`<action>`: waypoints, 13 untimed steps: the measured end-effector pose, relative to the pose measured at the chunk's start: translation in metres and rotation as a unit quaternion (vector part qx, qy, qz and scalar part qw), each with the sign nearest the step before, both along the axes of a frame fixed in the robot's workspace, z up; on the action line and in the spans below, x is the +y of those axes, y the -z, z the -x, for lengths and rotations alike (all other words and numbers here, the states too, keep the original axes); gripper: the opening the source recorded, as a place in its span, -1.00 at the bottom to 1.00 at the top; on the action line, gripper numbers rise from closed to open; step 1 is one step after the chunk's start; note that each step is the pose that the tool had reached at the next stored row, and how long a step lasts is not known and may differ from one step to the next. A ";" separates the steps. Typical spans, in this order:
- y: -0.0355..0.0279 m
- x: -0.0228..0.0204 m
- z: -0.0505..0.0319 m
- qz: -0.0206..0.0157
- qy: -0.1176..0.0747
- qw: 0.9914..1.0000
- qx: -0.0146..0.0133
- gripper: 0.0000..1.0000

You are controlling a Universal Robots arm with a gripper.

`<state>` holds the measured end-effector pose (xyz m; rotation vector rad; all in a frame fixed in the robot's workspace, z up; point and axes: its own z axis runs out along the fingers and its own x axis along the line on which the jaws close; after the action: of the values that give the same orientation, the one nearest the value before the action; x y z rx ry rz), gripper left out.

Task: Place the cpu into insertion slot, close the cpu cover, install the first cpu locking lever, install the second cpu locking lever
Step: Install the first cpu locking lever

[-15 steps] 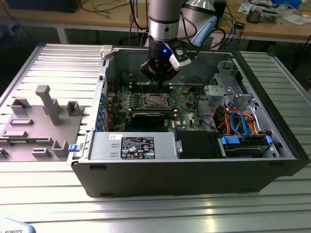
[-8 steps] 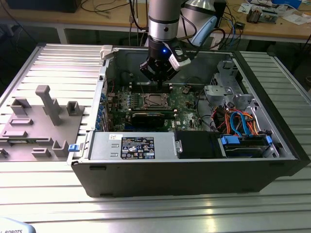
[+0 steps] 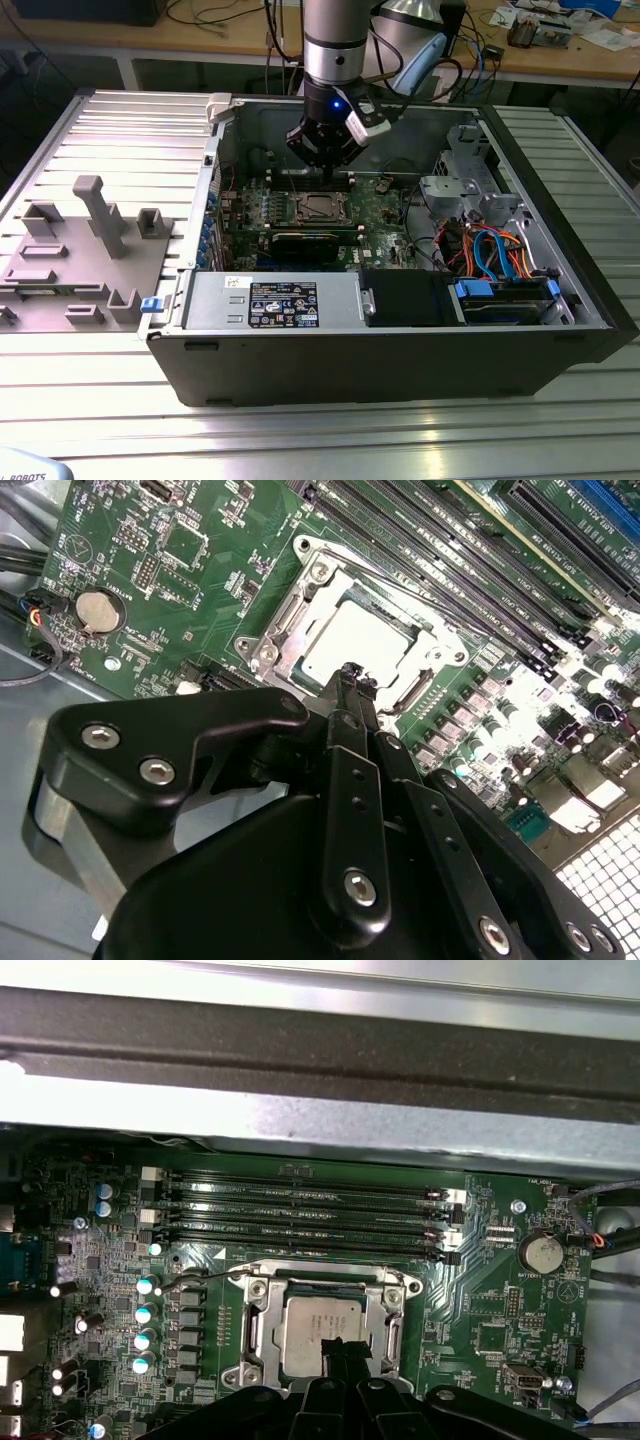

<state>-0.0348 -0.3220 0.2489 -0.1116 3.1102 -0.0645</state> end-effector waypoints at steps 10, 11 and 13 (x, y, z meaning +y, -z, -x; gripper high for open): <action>0.0000 0.0003 0.0041 0.000 0.000 1.000 0.000 -0.79; 0.0000 0.0004 0.0047 0.000 0.000 1.000 0.000 -0.79; 0.0000 0.0005 0.0058 0.000 0.000 1.000 0.000 -0.79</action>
<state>-0.0406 -0.3215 0.2489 -0.1113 3.1102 -0.0636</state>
